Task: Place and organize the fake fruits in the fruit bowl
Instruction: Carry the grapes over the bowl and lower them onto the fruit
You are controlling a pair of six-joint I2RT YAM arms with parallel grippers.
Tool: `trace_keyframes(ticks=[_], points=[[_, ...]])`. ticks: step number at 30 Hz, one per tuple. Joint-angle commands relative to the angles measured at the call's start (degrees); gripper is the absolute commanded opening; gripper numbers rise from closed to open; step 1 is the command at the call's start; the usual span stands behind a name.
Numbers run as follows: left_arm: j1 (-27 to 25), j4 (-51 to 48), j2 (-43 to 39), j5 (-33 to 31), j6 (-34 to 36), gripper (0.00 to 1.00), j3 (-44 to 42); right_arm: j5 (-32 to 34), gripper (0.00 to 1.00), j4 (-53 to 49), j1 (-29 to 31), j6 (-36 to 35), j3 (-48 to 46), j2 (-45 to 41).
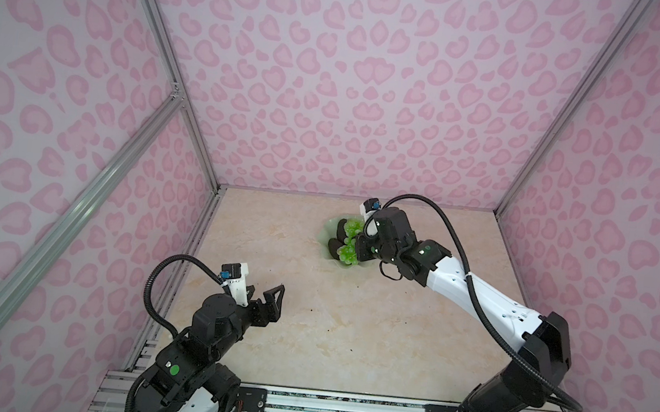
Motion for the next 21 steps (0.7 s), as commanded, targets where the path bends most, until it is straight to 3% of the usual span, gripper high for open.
trace_keyframes(ticks=[1,10,15,21], points=[[0.04,1.64,-0.61,-0.34,-0.46,0.91,-0.33,0.62,0.18,2.00,-2.24,-3.62,3.81,5.09],[0.03,1.72,0.39,-1.08,0.06,0.92,-0.04,-2.49,0.21,0.52,-7.09,-5.58,15.36,23.12],[0.03,2.33,1.57,-1.18,0.35,0.92,0.18,-3.40,0.50,1.33,-7.18,-5.51,15.17,27.27],[0.03,2.66,2.53,-1.44,1.34,0.92,0.36,-3.34,0.84,3.84,-7.17,-5.32,13.02,25.66]])
